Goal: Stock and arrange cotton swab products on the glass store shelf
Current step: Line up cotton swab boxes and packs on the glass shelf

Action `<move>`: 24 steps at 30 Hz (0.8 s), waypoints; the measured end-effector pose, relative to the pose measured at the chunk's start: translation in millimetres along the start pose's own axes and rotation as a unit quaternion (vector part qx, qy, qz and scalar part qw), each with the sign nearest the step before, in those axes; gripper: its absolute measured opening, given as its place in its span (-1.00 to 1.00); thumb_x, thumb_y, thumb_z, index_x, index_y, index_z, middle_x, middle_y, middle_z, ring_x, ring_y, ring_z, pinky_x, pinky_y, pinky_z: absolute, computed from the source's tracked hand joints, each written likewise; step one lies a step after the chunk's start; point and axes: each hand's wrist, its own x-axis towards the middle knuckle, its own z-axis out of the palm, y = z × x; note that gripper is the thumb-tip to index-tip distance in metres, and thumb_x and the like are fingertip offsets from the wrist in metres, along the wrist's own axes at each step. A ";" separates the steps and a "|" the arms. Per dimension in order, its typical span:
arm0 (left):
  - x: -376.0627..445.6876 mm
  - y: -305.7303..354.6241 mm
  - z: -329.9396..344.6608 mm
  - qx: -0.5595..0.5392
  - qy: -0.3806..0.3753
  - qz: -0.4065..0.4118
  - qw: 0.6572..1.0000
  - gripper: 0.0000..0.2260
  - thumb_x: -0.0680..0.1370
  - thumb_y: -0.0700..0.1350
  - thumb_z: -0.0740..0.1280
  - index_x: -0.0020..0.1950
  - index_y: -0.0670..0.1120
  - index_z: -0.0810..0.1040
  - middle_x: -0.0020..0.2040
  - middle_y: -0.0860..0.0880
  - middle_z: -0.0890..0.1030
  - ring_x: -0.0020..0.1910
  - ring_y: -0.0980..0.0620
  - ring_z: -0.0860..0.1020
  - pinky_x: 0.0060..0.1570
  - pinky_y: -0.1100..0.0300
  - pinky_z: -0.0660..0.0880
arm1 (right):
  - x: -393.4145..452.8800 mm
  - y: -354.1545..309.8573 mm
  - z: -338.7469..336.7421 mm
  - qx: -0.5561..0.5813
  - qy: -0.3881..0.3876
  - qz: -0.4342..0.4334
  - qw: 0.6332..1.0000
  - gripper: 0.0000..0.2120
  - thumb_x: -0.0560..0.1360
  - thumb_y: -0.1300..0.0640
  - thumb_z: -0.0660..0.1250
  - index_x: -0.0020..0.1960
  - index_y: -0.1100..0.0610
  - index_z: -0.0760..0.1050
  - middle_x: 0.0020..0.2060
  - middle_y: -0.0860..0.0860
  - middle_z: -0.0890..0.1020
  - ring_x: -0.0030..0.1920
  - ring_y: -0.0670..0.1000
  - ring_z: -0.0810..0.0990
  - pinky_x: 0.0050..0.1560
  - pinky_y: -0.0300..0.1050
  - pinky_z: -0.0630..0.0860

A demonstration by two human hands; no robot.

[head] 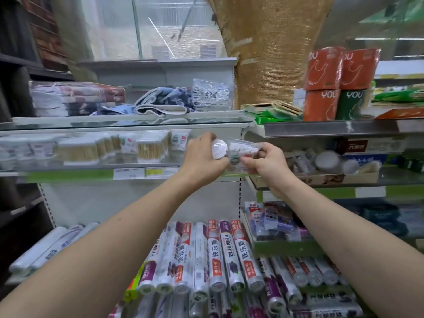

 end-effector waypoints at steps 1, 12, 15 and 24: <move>-2.8 -7.2 -6.8 -0.005 0.002 -0.008 1.000 -0.49 0.48 -0.03 0.42 0.40 -0.13 0.46 0.32 -0.12 0.54 0.33 -0.12 0.44 0.24 0.11 0.37 | -1.4 -1.6 8.5 0.003 0.000 0.000 1.000 -0.69 0.45 0.39 0.45 0.17 0.28 0.50 0.01 0.24 0.69 -0.04 0.20 0.69 -0.18 -0.01 0.60; -24.1 -77.4 -63.7 -0.060 0.017 -0.088 0.994 -0.51 0.44 0.06 0.44 0.32 -0.08 0.55 0.21 -0.09 0.56 0.16 -0.07 0.50 0.10 0.11 0.43 | 2.0 -14.5 95.3 0.012 -0.009 0.041 0.999 -0.82 0.46 0.33 0.48 -0.03 0.21 0.50 -0.18 0.07 0.63 -0.20 0.05 0.61 -0.38 -0.17 0.51; -21.3 -91.9 -67.7 -0.075 0.028 -0.101 0.992 -0.58 0.47 0.01 0.43 0.30 -0.08 0.57 0.18 -0.06 0.56 0.08 -0.02 0.51 0.00 0.15 0.42 | 15.3 -15.1 113.8 0.028 0.003 0.082 0.996 -0.74 0.44 0.35 0.49 -0.20 0.14 0.43 -0.25 0.09 0.58 -0.29 0.05 0.53 -0.49 -0.21 0.45; -0.1 -127.2 -76.4 -0.110 0.053 -0.137 0.983 -0.58 0.53 0.05 0.41 0.35 -0.04 0.52 -0.10 0.01 0.61 -0.15 0.08 0.59 -0.18 0.16 0.46 | 86.9 -2.8 151.3 0.049 0.008 0.155 0.987 -0.57 0.39 0.36 0.54 0.13 0.22 0.38 -0.12 0.14 0.61 -0.32 0.01 0.51 -0.46 -0.19 0.58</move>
